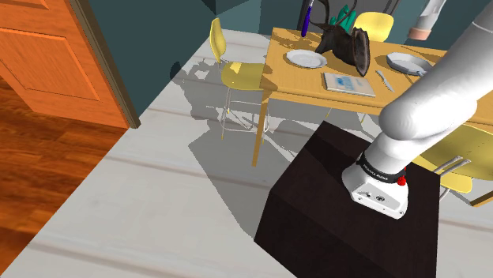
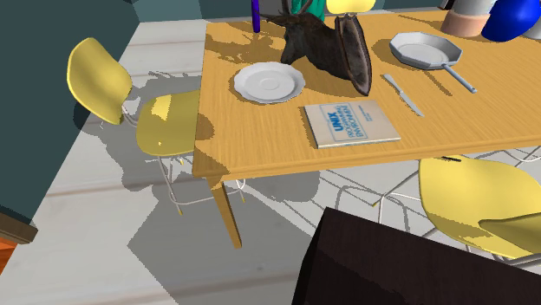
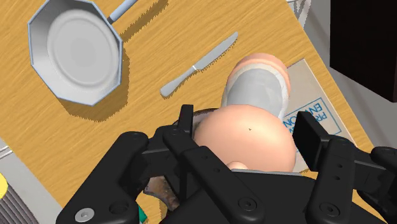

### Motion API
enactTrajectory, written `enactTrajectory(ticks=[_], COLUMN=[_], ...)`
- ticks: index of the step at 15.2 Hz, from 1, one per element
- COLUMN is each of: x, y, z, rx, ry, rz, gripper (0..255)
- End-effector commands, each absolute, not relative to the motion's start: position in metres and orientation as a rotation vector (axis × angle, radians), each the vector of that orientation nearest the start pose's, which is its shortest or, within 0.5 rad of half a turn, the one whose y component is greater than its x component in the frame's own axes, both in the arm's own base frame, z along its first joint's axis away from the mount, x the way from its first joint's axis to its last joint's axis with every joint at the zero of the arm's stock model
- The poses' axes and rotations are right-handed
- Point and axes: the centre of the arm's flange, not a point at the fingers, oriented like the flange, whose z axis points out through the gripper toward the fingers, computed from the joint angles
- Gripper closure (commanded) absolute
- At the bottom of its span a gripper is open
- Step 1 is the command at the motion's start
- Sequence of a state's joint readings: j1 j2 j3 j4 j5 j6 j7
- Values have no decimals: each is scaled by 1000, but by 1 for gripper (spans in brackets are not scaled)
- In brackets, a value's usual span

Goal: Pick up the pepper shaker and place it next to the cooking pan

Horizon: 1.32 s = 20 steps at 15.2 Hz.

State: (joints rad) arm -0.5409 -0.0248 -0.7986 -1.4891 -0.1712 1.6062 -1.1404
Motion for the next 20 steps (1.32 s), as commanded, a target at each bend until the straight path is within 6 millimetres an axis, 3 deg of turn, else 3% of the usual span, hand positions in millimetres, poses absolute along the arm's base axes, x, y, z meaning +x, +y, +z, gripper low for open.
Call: enactTrajectory(ticks=[1, 7, 20], x=[80, 11, 11], y=[-555, -591, -591], z=[677, 677, 608], rx=[-3297, -3297, -3297], ry=[337, 337, 337], rz=[169, 169, 169], gripper=[255, 255, 255])
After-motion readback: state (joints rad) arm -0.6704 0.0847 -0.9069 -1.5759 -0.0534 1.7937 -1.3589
